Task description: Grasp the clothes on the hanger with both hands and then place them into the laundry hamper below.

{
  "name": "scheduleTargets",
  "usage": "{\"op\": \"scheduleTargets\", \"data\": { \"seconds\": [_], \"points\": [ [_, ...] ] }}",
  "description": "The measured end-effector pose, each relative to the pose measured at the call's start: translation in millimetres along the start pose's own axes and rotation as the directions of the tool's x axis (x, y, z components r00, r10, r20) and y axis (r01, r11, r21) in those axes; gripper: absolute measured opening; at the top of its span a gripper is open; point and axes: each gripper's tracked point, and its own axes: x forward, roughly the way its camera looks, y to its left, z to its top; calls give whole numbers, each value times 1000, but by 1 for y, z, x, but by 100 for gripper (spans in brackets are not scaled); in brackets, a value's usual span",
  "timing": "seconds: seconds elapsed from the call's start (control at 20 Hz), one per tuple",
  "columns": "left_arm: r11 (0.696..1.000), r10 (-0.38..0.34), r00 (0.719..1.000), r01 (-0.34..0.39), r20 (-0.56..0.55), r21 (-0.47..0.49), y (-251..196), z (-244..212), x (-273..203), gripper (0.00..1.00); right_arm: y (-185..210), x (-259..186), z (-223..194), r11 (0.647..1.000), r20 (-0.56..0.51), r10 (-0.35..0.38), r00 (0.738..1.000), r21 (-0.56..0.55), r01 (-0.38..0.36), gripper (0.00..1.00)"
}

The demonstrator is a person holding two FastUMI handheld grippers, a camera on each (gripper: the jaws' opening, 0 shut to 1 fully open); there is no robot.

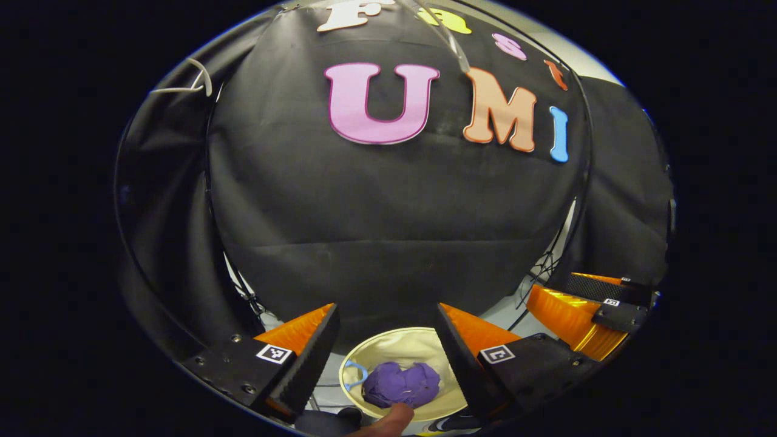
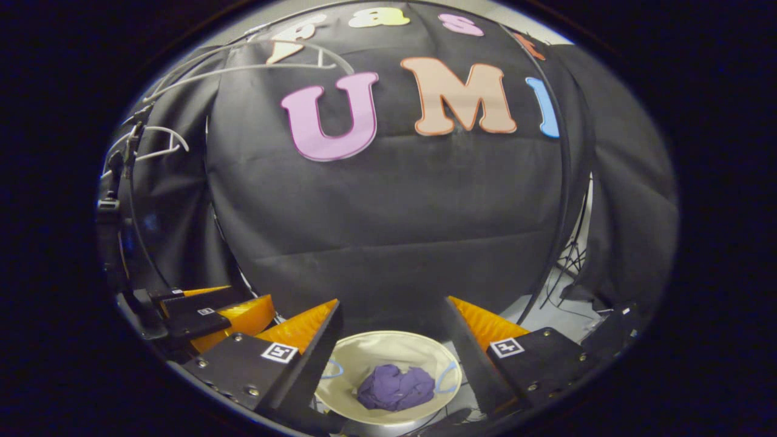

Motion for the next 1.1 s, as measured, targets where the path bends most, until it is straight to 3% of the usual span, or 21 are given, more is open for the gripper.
{"op": "scheduleTargets", "data": {
  "seconds": [0.2, 0.4, 0.5, 0.7, 0.95, 1.05, 1.1],
  "points": [
    [999, 22, 997, -24, 68, 22, 1, 42, -28, 96, 3, -27, 46, 998, 90, -6, 996, -62, 12, 99],
    [999, 39, 992, -40, 117, 7, 2, 76, -48, 93, 9, -51, 67, 998, 121, 3, 993, -58, 4, 99],
    [999, 46, 989, -49, 143, 16, 4, 89, -60, 96, 10, -60, 74, 998, 134, 13, 991, -57, -5, 99],
    [996, 80, 972, -89, 221, 32, 9, 123, -93, 92, 13, -79, 89, 998, 166, 30, 986, -59, -20, 99],
    [996, 82, 955, -89, 286, 9, 11, 149, -134, 93, 21, -108, 115, 997, 224, 59, 973, -67, -45, 100],
    [994, 97, 941, -109, 323, 16, 18, 160, -151, 92, 21, -123, 128, 995, 256, 73, 964, -84, -53, 94],
    [993, 105, 938, -117, 329, 18, 19, 163, -157, 93, 20, -133, 136, 995, 278, 74, 958, -81, -53, 95]
  ]
}}
